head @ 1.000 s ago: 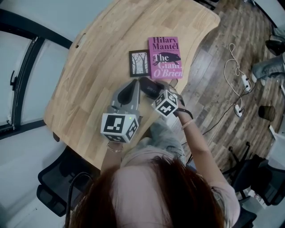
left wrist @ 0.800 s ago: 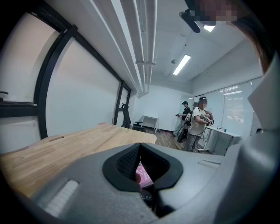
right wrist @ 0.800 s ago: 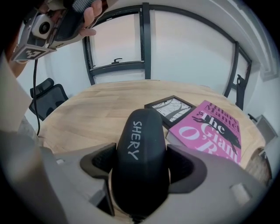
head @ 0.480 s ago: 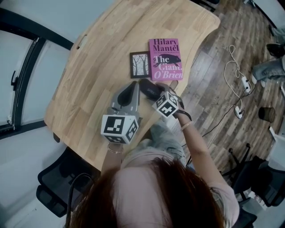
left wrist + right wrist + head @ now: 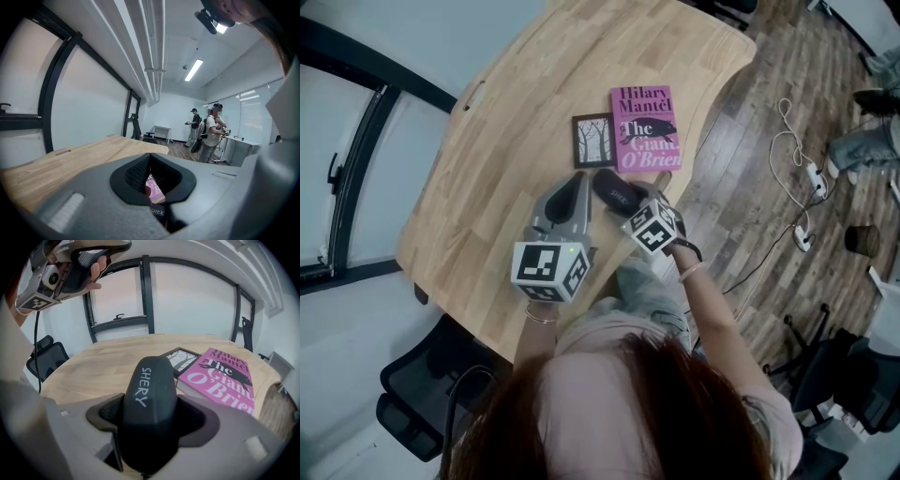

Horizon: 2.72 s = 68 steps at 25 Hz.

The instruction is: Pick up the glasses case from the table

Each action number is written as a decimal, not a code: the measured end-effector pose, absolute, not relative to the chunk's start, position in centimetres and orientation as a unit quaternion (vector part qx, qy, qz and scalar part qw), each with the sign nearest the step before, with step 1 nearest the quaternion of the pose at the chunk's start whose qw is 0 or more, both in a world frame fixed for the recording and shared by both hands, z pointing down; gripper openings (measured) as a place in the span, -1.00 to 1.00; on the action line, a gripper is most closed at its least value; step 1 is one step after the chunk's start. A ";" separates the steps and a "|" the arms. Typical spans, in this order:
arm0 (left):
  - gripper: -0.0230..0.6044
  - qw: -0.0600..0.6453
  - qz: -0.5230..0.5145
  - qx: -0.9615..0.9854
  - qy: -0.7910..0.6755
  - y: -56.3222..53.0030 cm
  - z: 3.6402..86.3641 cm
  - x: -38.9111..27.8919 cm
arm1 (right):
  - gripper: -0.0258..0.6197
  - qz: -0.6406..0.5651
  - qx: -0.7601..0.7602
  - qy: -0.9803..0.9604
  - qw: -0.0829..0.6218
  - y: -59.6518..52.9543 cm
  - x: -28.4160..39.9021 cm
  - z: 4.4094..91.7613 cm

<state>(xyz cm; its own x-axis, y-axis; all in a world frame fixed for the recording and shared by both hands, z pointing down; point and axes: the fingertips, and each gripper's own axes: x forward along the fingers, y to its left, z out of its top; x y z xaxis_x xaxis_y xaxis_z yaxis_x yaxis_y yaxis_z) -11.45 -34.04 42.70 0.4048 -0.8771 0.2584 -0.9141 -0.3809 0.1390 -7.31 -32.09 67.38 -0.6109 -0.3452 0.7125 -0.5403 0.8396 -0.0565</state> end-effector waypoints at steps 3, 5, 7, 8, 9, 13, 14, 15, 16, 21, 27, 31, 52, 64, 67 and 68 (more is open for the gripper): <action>-0.90 0.127 0.070 0.827 -0.543 -33.6 42.4 -11.5 | 0.16 0.136 0.258 -0.888 0.357 -31.7 -7.0 66.9; -0.90 0.123 0.069 0.827 -0.545 -33.4 42.0 -11.5 | 0.16 0.140 0.266 -0.888 0.349 -31.5 -6.8 66.6; -0.90 0.119 0.067 0.826 -0.546 -33.1 41.7 -11.5 | 0.16 0.144 0.273 -0.888 0.340 -31.4 -6.6 66.2; -0.90 0.118 0.067 0.826 -0.547 -33.0 41.5 -11.5 | 0.16 0.144 0.277 -0.889 0.336 -31.3 -6.5 65.9; -0.90 0.117 0.066 0.826 -0.548 -32.9 41.4 -11.5 | 0.16 0.143 0.280 -0.889 0.333 -31.2 -6.4 65.7; -0.90 0.113 0.064 0.827 -0.547 -32.2 41.1 -11.5 | 0.16 0.141 0.294 -0.890 0.319 -30.9 -6.1 64.7; -0.90 0.111 0.063 0.828 -0.546 -32.0 40.9 -11.4 | 0.16 0.141 0.298 -0.890 0.314 -30.8 -6.0 64.5; -0.90 0.109 0.063 0.828 -0.546 -31.8 40.8 -11.3 | 0.16 0.139 0.303 -0.890 0.310 -30.7 -5.9 64.2; -0.90 0.107 0.062 0.829 -0.545 -31.6 40.6 -11.1 | 0.16 0.137 0.308 -0.890 0.306 -30.7 -5.8 63.8; -0.90 0.099 0.057 0.835 -0.539 -30.7 39.8 -10.4 | 0.16 0.133 0.337 -0.888 0.284 -30.8 -4.9 61.7; -0.90 0.094 0.055 0.840 -0.532 -29.1 39.1 -9.8 | 0.16 0.129 0.368 -0.882 0.263 -30.0 -3.9 59.6; -0.90 0.084 0.049 0.845 -0.525 -27.8 38.2 -9.1 | 0.16 0.130 0.397 -0.878 0.235 -29.4 -2.9 57.2; -0.90 0.051 0.029 0.863 -0.503 -20.8 35.5 -7.9 | 0.16 0.125 0.474 -0.859 0.148 -23.5 0.6 49.5; -0.90 0.039 0.020 0.869 -0.493 -17.2 34.9 -7.4 | 0.16 0.106 0.489 -0.857 0.120 -20.0 1.8 46.7; -0.90 0.035 0.021 0.871 -0.490 -16.1 34.8 -7.2 | 0.16 0.103 0.492 -0.858 0.106 -18.9 2.0 45.9; -0.90 0.033 0.021 0.871 -0.489 -15.7 34.7 -7.2 | 0.16 0.102 0.493 -0.858 0.101 -18.5 2.0 45.5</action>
